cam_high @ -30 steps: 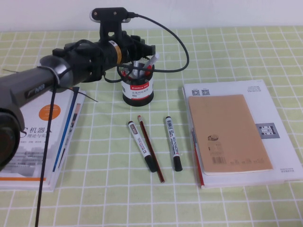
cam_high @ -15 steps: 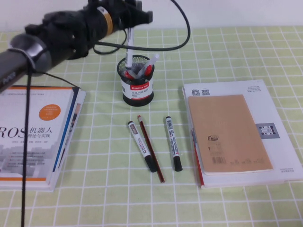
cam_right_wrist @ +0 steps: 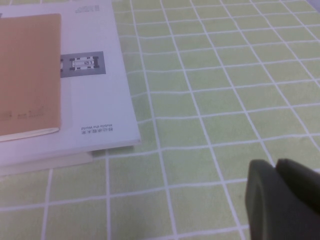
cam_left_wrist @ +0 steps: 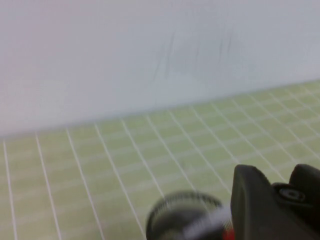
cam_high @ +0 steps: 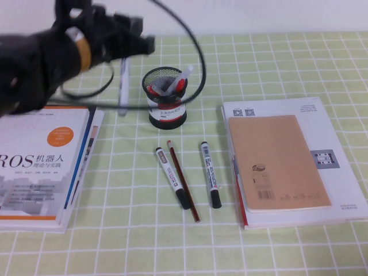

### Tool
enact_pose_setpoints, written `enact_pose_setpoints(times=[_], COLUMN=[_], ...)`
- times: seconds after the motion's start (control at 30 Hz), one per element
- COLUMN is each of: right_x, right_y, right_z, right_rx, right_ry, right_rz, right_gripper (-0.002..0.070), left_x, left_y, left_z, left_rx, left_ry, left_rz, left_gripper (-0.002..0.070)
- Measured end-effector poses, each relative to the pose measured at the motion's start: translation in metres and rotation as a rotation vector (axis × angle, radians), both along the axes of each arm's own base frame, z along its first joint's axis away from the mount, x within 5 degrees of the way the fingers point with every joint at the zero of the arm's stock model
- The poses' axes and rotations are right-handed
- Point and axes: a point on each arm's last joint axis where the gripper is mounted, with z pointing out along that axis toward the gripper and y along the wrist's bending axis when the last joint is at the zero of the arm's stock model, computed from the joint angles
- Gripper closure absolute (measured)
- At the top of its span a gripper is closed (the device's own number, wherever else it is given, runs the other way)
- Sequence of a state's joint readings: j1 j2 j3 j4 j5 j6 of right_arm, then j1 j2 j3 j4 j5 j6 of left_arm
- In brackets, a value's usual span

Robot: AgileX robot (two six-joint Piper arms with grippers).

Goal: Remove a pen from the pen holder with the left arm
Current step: Place the pen on the table

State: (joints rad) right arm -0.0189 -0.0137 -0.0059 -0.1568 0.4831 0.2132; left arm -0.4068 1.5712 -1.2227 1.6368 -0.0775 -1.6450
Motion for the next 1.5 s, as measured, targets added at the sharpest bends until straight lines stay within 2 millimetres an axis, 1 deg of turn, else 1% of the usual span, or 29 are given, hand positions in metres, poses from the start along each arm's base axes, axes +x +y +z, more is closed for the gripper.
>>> enact_pose_setpoints(times=[0.07,0.13,0.2,0.37,0.47,0.57,0.73,0.8,0.87,0.93,1.03,1.1,1.17,1.27,1.3,1.37,1.4,1.43,1.5], right_x=[0.000,0.000,0.000,0.000,0.000,0.000,0.000,0.000,0.000,0.000,0.000,0.000,0.000,0.000,0.000,0.000,0.000,0.000,0.000], right_y=[0.000,0.000,0.000,0.000,0.000,0.000,0.000,0.000,0.000,0.000,0.000,0.000,0.000,0.000,0.000,0.000,0.000,0.000,0.000], right_z=[0.000,0.000,0.000,0.000,0.000,0.000,0.000,0.000,0.000,0.000,0.000,0.000,0.000,0.000,0.000,0.000,0.000,0.000,0.000], right_rx=[0.000,0.000,0.000,0.000,0.000,0.000,0.000,0.000,0.000,0.000,0.000,0.000,0.000,0.000,0.000,0.000,0.000,0.000,0.000], right_ry=[0.000,0.000,0.000,0.000,0.000,0.000,0.000,0.000,0.000,0.000,0.000,0.000,0.000,0.000,0.000,0.000,0.000,0.000,0.000], right_rz=[0.000,0.000,0.000,0.000,0.000,0.000,0.000,0.000,0.000,0.000,0.000,0.000,0.000,0.000,0.000,0.000,0.000,0.000,0.000], right_gripper=[0.0689,0.0689,0.0689,0.0689,0.0689,0.0689,0.0689,0.0689,0.0689,0.0689,0.0689,0.0689,0.0689,0.0689,0.0689,0.0689,0.0689,0.0689,0.0689], left_x=[-0.018,-0.038,-0.050,-0.067,-0.067,-0.062,-0.053,-0.051,-0.050,-0.049,-0.049,-0.049,-0.050,-0.054,-0.057,-0.065,-0.069,-0.076,-0.088], left_y=[0.008,0.016,0.020,0.025,0.023,0.021,0.016,0.015,0.015,0.014,0.015,0.016,0.016,0.016,0.015,0.016,0.016,0.017,0.020], left_z=[-0.007,-0.020,-0.034,-0.075,-0.089,-0.104,-0.136,-0.145,-0.152,-0.156,-0.156,-0.154,-0.149,-0.134,-0.126,-0.106,-0.097,-0.082,-0.059], left_rx=[-0.020,-0.044,-0.060,-0.043,-0.031,-0.014,0.024,0.035,0.042,0.048,0.052,0.051,0.046,0.026,0.017,-0.003,-0.012,-0.025,-0.050], left_ry=[0.041,0.100,0.160,0.299,0.347,0.391,0.487,0.515,0.533,0.544,0.541,0.534,0.520,0.482,0.461,0.406,0.380,0.336,0.267], left_rz=[0.009,0.017,0.023,0.021,0.011,0.011,0.013,0.013,0.013,0.016,0.026,0.029,0.028,-0.001,-0.022,-0.061,-0.083,-0.102,-0.137], left_gripper=[0.0568,0.0568,0.0568,0.0568,0.0568,0.0568,0.0568,0.0568,0.0555,0.0518,0.0443,0.0415,0.0401,0.0397,0.0407,0.0465,0.0517,0.0580,0.0631])
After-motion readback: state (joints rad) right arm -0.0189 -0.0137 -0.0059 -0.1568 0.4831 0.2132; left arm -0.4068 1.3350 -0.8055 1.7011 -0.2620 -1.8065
